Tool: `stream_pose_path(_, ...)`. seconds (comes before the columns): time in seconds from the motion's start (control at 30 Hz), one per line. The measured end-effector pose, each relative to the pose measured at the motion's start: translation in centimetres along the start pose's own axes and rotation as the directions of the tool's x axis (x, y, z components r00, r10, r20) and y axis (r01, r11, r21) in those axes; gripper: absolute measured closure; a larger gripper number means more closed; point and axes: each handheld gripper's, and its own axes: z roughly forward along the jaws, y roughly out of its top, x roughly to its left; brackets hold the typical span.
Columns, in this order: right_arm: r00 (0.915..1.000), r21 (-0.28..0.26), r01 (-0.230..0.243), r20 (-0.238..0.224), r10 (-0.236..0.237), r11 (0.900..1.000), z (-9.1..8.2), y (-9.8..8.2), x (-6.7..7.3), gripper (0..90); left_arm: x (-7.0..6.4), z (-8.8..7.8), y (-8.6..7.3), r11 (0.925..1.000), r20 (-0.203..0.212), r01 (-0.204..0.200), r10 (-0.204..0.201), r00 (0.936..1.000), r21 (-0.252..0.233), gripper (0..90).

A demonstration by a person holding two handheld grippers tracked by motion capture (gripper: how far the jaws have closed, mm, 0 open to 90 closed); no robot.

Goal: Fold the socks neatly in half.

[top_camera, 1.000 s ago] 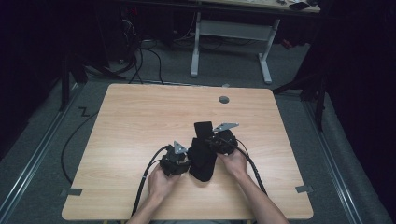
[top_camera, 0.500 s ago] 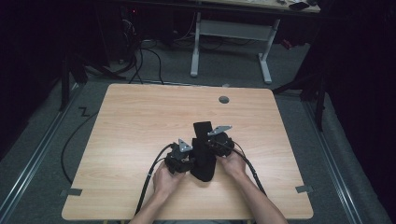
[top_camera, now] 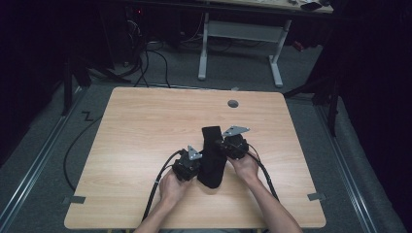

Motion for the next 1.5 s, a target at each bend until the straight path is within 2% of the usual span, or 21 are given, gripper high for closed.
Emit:
stream_pose_path(0.13,0.9999,-0.022,-0.003,0.010,0.003,1.000,-0.6,0.6,-0.3,87.0,0.2,-0.1,0.0,1.0000,0.012,0.007,-0.007,0.9999,-0.003,89.1)
stream_pose_path(0.2,0.9999,-0.031,-0.003,0.015,0.004,1.000,-0.9,0.8,-0.4,87.1,0.2,-0.4,0.0,0.9997,0.021,0.009,-0.009,0.9997,-0.021,89.3)
stream_pose_path(0.23,0.9998,-0.041,-0.003,0.020,0.003,0.999,-1.1,0.8,-0.6,87.2,0.3,-0.8,0.1,0.9988,0.037,0.020,-0.019,0.9991,-0.045,89.4)
stream_pose_path(0.27,0.9998,-0.041,-0.003,0.020,0.003,0.999,-1.1,0.8,-0.6,87.2,0.3,-0.8,0.1,0.9988,0.037,0.020,-0.019,0.9991,-0.045,89.4)
stream_pose_path(0.37,0.9995,-0.046,-0.005,0.031,0.007,0.999,-1.5,1.0,-1.0,87.3,0.4,-2.2,0.4,0.9964,0.070,0.029,-0.024,0.9972,-0.079,89.4)
stream_pose_path(0.47,0.9994,-0.053,-0.003,0.035,0.005,0.999,-1.7,1.2,-1.2,87.3,0.3,-2.9,0.5,0.9952,0.087,0.029,-0.021,0.9960,-0.093,89.4)
stream_pose_path(0.5,0.9992,-0.061,-0.001,0.040,0.003,0.998,-1.9,1.5,-1.3,87.3,0.2,-3.5,0.7,0.9944,0.106,0.029,-0.018,0.9942,-0.101,89.4)
stream_pose_path(0.67,0.9989,-0.073,0.004,0.047,-0.001,0.997,-2.2,2.2,-1.7,87.3,-0.3,-3.9,0.5,0.9958,0.140,0.022,-0.009,0.9901,-0.089,89.4)
stream_pose_path(0.8,0.9984,-0.069,0.011,0.057,-0.007,0.998,-2.0,3.0,-2.3,87.2,-0.6,-3.2,-0.4,0.9985,0.168,0.028,-0.020,0.9855,-0.046,89.3)
stream_pose_path(0.97,0.9991,-0.064,0.011,0.040,-0.008,0.998,-1.1,3.5,-2.7,87.0,-1.0,-2.8,-0.9,0.9998,0.198,0.015,-0.013,0.9801,-0.011,89.0)
stream_pose_path(1.13,0.9999,-0.056,0.002,0.014,-0.002,0.998,-0.2,3.5,-2.9,86.1,-0.9,-3.1,-0.8,0.9993,0.201,0.016,-0.009,0.9796,-0.035,86.6)
stream_pose_path(1.23,1.0000,-0.001,-0.005,-0.002,0.005,1.000,1.3,3.0,-3.0,78.1,-0.6,-3.4,-0.5,0.9977,0.188,0.026,-0.014,0.9820,-0.063,79.1)
stream_pose_path(1.27,1.0000,-0.001,-0.005,-0.002,0.005,1.000,1.3,3.0,-3.0,78.1,-0.6,-3.4,-0.5,0.9977,0.188,0.026,-0.014,0.9820,-0.063,76.7)
stream_pose_path(1.3,1.0000,0.017,-0.008,0.001,0.008,1.000,1.7,2.9,-3.0,74.2,-0.6,-3.4,-0.4,0.9969,0.188,0.038,-0.025,0.9818,-0.069,76.7)
stream_pose_path(1.33,0.9999,0.044,-0.011,0.008,0.011,0.999,2.2,2.5,-3.1,69.1,-0.4,-3.4,-0.2,0.9967,0.182,0.038,-0.025,0.9831,-0.072,72.3)
stream_pose_path(1.47,0.9989,0.040,-0.033,0.034,0.032,0.999,1.9,2.1,-3.2,64.4,-0.3,-3.5,0.0,0.9949,0.178,0.050,-0.034,0.9835,-0.088,68.4)
stream_pose_path(1.5,0.9981,0.016,-0.048,0.040,0.047,0.999,1.1,1.8,-3.2,64.6,-0.1,-3.6,0.2,0.9946,0.173,0.050,-0.033,0.9844,-0.091,67.9)
